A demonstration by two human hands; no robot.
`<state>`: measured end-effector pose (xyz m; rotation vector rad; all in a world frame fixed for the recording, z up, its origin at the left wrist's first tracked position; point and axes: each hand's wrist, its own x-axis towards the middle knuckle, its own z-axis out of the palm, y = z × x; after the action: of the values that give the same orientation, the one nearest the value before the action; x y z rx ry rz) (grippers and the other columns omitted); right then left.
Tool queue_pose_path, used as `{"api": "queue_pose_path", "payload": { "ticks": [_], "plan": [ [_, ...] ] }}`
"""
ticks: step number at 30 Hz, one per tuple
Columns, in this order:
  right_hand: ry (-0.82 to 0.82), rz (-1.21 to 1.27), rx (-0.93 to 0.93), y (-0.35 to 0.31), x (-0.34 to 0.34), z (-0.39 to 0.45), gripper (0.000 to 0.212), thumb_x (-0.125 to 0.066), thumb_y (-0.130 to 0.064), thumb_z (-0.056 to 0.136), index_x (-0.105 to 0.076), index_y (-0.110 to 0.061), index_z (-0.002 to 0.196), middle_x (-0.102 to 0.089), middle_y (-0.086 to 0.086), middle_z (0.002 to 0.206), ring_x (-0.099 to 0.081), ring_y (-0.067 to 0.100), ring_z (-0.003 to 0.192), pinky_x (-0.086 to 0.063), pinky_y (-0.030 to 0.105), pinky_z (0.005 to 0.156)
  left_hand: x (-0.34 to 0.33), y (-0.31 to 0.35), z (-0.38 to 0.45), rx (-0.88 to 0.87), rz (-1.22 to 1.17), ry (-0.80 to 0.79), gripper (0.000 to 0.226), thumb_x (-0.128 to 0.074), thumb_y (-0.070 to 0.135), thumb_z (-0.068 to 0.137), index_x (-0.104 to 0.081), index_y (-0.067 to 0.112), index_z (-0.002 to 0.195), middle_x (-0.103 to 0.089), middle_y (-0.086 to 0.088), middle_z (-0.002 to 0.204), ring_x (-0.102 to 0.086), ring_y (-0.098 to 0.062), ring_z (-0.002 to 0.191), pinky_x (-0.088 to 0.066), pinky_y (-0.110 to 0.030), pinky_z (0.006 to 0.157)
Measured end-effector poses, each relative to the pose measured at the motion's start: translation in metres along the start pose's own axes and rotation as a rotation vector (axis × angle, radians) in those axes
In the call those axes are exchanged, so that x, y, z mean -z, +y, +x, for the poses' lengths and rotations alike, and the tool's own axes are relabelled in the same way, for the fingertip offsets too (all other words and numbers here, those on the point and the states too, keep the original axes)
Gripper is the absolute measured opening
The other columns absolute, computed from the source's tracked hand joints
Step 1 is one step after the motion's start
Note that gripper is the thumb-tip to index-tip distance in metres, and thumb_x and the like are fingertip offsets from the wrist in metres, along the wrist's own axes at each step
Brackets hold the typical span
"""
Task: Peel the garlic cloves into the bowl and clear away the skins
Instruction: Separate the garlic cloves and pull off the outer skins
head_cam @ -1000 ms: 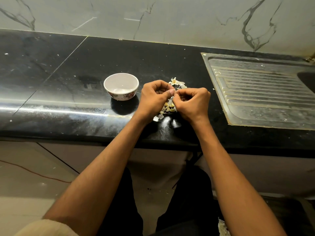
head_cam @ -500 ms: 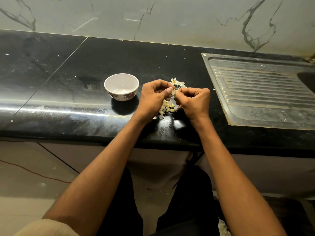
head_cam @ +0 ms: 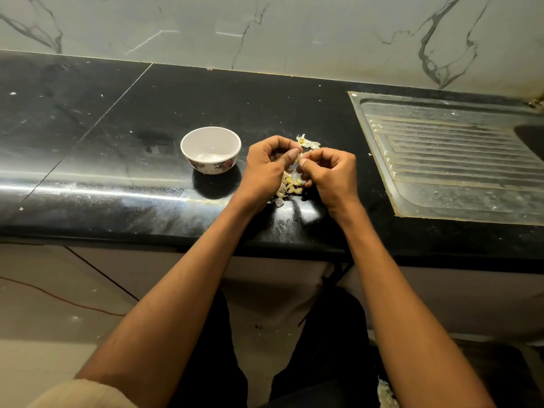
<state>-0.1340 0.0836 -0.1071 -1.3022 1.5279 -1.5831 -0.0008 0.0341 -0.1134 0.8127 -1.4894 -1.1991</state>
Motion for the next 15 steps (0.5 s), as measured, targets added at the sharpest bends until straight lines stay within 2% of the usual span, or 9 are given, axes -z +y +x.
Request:
{"api": "queue_pose_path", "payload": {
  "ticks": [5,9,11,15],
  "plan": [
    [0.051,-0.087,0.022,0.0027,-0.0020,0.0008,0.011,-0.076,-0.029,0.074,-0.076,-0.019,0.071,-0.074,0.004,0.066,-0.072,0.025,0.062,-0.059,0.038,0.055,-0.0016,0.0001,-0.0008,0.008,0.007,0.005,0.004,-0.066,0.000,0.096,-0.069,0.002,0.096,-0.068,-0.004,0.081,-0.061,-0.007,0.069,-0.052,-0.020,0.066],
    [0.060,-0.109,0.050,0.0025,-0.0011,0.0003,0.015,-0.076,-0.035,0.073,-0.076,-0.020,0.071,-0.074,0.003,0.067,-0.073,0.029,0.064,-0.060,0.039,0.057,-0.0018,0.0005,-0.0005,0.010,-0.015,0.009,0.005,-0.067,-0.001,0.095,-0.071,-0.001,0.098,-0.071,-0.007,0.086,-0.067,-0.011,0.076,-0.058,-0.026,0.072],
    [0.066,-0.107,0.061,0.0026,-0.0005,0.0003,0.014,-0.077,-0.030,0.076,-0.076,-0.017,0.071,-0.074,0.003,0.066,-0.072,0.024,0.061,-0.058,0.035,0.055,-0.0018,0.0013,-0.0010,0.015,-0.024,0.009,0.006,-0.067,-0.001,0.095,-0.071,-0.002,0.099,-0.072,-0.008,0.088,-0.068,-0.015,0.078,-0.060,-0.029,0.074],
    [0.088,-0.114,0.077,0.0027,-0.0006,0.0007,0.011,-0.078,-0.016,0.077,-0.074,-0.014,0.067,-0.071,0.000,0.061,-0.065,0.014,0.055,-0.053,0.031,0.053,-0.0005,0.0027,-0.0027,0.005,-0.015,0.005,0.011,-0.069,-0.005,0.092,-0.069,-0.004,0.103,-0.071,-0.011,0.090,-0.068,-0.014,0.079,-0.059,-0.027,0.073]
  ]
}}
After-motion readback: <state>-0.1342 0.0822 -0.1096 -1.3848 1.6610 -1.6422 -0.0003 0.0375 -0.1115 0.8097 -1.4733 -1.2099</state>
